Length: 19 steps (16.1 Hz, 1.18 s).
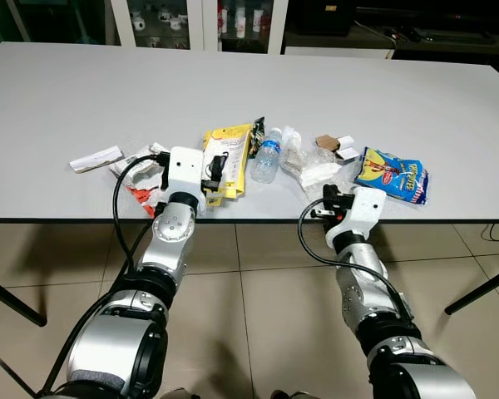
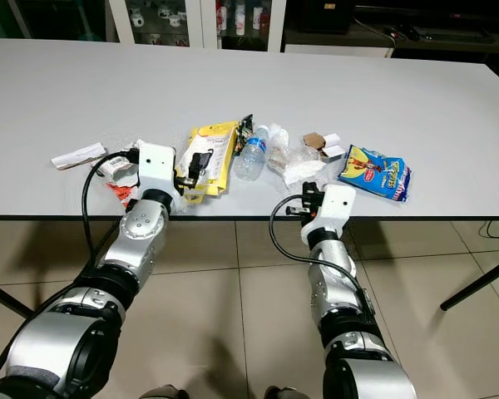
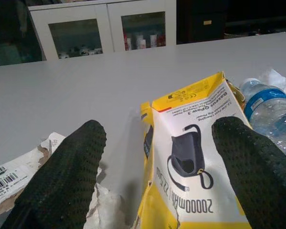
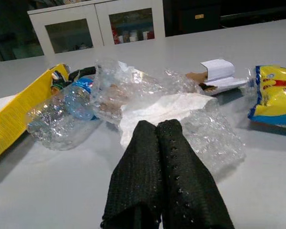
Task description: Picking trash to rubbish bin
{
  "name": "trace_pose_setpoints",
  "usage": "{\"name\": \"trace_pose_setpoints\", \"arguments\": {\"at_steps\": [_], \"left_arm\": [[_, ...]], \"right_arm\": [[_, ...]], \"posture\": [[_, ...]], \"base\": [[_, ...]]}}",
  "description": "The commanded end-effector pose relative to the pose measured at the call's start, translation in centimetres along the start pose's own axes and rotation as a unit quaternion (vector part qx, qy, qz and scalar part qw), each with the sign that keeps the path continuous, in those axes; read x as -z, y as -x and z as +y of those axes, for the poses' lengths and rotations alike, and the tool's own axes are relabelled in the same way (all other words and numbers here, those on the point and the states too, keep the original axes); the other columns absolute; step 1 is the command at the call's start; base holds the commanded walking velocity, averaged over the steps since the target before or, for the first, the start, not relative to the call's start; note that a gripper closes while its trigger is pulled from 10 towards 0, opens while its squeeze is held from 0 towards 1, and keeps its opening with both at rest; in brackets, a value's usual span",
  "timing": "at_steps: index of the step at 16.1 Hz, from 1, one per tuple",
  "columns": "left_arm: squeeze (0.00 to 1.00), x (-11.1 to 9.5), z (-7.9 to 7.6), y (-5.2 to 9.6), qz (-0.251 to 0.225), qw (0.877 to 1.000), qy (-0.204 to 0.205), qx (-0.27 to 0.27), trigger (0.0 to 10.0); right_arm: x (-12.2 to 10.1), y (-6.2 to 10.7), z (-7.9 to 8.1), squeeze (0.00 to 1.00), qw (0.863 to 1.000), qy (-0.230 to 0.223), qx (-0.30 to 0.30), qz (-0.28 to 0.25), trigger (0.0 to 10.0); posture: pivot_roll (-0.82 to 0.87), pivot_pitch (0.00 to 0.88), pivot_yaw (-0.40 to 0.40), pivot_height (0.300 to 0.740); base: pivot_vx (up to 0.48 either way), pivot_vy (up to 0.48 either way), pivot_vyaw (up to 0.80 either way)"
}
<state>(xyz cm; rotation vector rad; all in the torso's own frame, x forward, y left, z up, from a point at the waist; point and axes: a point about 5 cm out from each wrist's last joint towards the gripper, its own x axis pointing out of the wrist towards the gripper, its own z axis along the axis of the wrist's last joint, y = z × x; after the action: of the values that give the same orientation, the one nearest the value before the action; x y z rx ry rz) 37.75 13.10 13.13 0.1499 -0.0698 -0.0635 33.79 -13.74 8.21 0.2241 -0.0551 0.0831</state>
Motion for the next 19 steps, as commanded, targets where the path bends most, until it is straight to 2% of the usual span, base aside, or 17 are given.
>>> {"name": "trace_pose_setpoints", "arguments": {"at_steps": [1, 7, 14, 17, 19], "left_arm": [[0.0, -0.2, 0.0, -0.4, 0.008, 1.0, -0.001, -0.003, 10.0], [0.0, -0.7, -0.1, -0.9, 0.015, 1.0, -0.009, -0.007, 10.0], [0.0, -0.9, -0.5, -1.2, 0.03, 0.999, 0.009, -0.019, 10.0], [0.0, -1.8, -0.2, -1.8, 0.026, 0.999, 0.011, -0.041, 10.0], [0.0, -2.6, 0.6, -2.3, 0.028, 0.996, -0.027, -0.078, 10.0]], "right_arm": [[0.1, 0.2, 0.0, 0.0, 1.0, 0.0, -0.004, 0.001, 10.0], [1.0, 1.6, -0.4, 0.0, 1.0, 0.0, 0.001, 0.006, 10.0], [2.1, 4.0, -0.5, 0.0, 1.0, -0.002, 0.005, 0.021, 10.0], [2.2, 4.8, -0.6, 0.0, 1.0, -0.003, 0.008, 0.026, 10.0], [2.2, 5.0, -0.4, 0.0, 1.0, -0.006, 0.008, 0.03, 10.0]], "posture": [[-0.01, 0.081, -0.051, 0.74], [-0.04, 0.116, -0.057, 0.74], [-0.08, 0.172, -0.067, 0.74], [-0.09, 0.179, -0.068, 0.74], [-0.09, 0.184, -0.066, 0.74]], "base": [[0.0, 0.0, 0.0], [0.0, 0.0, 0.0], [0.0, 0.0, 0.0], [0.0, 0.0, 0.0], [0.0, 0.0, 0.0]]}}
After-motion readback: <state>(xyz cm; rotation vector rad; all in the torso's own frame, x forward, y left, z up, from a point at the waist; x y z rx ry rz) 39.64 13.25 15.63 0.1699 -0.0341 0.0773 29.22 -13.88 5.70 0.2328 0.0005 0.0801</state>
